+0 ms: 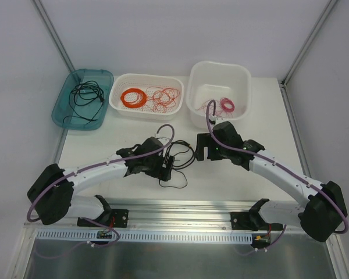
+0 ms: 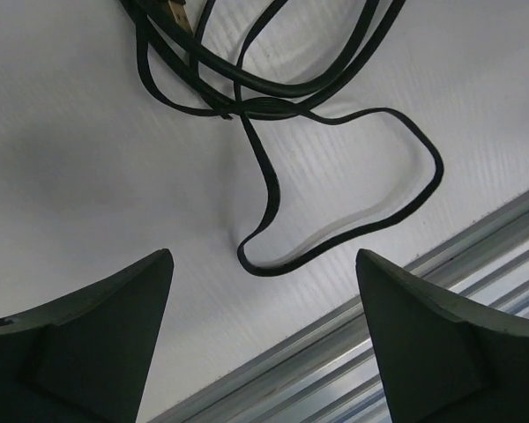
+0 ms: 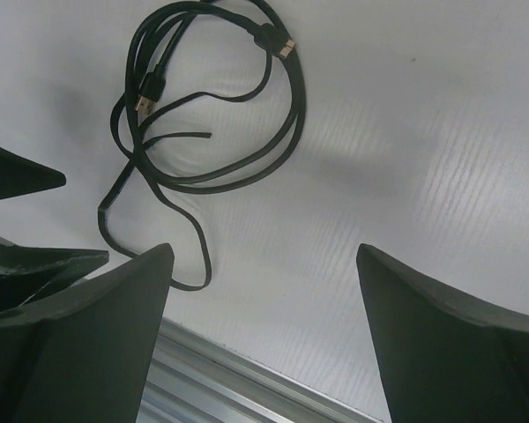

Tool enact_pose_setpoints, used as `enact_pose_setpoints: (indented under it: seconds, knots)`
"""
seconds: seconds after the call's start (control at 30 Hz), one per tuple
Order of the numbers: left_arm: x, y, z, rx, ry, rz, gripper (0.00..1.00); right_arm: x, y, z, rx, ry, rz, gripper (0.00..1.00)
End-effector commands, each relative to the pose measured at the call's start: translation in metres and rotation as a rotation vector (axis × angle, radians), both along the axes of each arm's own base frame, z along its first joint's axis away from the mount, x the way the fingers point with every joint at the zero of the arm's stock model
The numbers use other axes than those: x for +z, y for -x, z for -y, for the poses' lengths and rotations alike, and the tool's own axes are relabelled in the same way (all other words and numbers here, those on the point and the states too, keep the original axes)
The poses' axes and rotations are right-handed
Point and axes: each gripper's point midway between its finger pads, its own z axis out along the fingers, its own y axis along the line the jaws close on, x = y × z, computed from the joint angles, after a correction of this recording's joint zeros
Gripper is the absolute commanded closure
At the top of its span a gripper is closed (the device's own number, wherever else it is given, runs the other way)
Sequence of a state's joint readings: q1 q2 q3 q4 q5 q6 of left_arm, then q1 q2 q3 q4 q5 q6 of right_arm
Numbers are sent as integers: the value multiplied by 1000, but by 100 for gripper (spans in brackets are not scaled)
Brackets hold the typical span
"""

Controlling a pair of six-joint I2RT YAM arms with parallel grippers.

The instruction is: Untangle the cables

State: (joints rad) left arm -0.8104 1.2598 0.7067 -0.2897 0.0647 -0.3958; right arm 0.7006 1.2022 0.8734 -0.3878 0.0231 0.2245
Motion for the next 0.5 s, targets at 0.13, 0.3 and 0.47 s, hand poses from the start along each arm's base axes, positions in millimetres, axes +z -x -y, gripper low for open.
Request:
enact_pose_setpoints:
  seconds: [0.13,0.3,0.47]
  knots:
    - [-12,-22,21,91,-83,-1,28,9,4,9,-31,-28,58,11]
    - [-25,-19,33,63,-115,-30,63,11,9,17,-31,-21,75,11]
    - [-11,-15,38,38,-105,-11,100,9,12,22,-31,-13,83,10]
